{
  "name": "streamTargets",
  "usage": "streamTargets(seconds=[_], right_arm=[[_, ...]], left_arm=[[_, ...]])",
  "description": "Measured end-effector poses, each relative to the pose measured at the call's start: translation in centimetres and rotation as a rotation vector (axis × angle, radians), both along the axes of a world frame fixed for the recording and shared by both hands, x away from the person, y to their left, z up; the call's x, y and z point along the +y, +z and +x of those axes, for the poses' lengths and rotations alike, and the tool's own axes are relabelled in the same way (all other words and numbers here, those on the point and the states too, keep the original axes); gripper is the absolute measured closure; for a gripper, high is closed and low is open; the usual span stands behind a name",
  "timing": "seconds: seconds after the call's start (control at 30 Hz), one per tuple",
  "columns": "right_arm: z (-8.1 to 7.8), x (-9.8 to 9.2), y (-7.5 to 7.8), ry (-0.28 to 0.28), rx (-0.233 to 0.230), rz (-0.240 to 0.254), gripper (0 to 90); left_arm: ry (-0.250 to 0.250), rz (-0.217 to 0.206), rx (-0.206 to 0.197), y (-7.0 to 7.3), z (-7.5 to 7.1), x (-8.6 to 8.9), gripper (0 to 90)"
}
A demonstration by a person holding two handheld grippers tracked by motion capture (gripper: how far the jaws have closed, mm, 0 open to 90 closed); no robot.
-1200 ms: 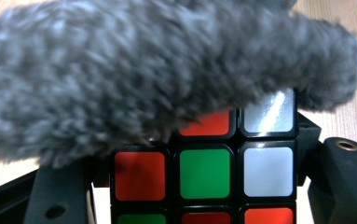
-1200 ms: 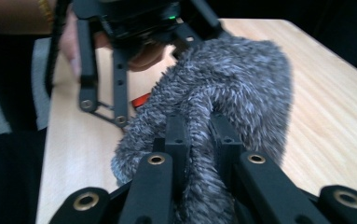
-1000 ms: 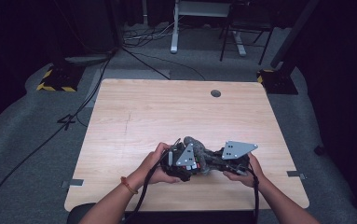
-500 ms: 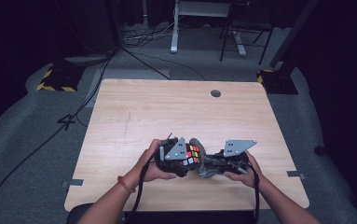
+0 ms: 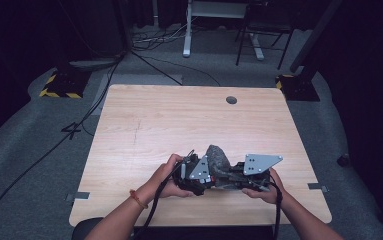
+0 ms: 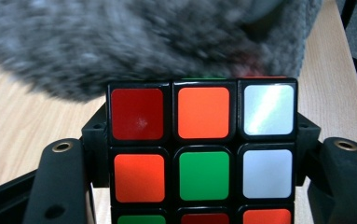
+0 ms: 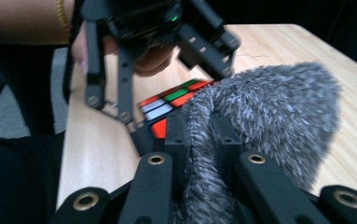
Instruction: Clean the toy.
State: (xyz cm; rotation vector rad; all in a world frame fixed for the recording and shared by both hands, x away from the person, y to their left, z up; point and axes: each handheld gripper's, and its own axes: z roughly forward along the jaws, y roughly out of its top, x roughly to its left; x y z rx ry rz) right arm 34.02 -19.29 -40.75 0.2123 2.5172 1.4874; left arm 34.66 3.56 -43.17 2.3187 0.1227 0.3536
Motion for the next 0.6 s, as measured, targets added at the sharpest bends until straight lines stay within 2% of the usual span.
streamTargets(seconds=[0.1,0.2,0.3,0.37,0.43,0.47,0.6], right_arm=[[0.4,-0.1,0.0,-0.047,-0.013,0.017,80.3],[1.1,-0.3,-0.4,-0.084,-0.001,-0.020,80.4],[1.8,-0.7,-1.0,-0.109,0.024,-0.047,80.4],[2.1,-1.1,-1.3,-0.097,0.064,-0.033,80.7],[2.0,-1.2,-1.3,-0.076,0.076,-0.025,80.8],[1.9,-1.2,-1.2,-0.062,0.082,-0.020,80.8],[0.9,-0.9,-0.4,0.026,0.080,0.029,80.8]], left_arm=[[-0.018,0.007,-0.007,0.0,-0.3,-0.3,33.5],[-0.027,0.005,-0.012,0.2,-0.5,-0.3,33.4],[-0.027,-0.026,-0.012,0.7,-0.5,0.3,33.5],[-0.014,-0.027,-0.035,0.9,-0.4,0.5,33.5],[0.001,-0.026,-0.046,1.0,-0.2,0.8,33.5],[0.015,-0.025,-0.045,1.0,0.0,0.9,33.5],[0.018,-0.029,-0.025,0.7,0.4,1.1,33.5]])
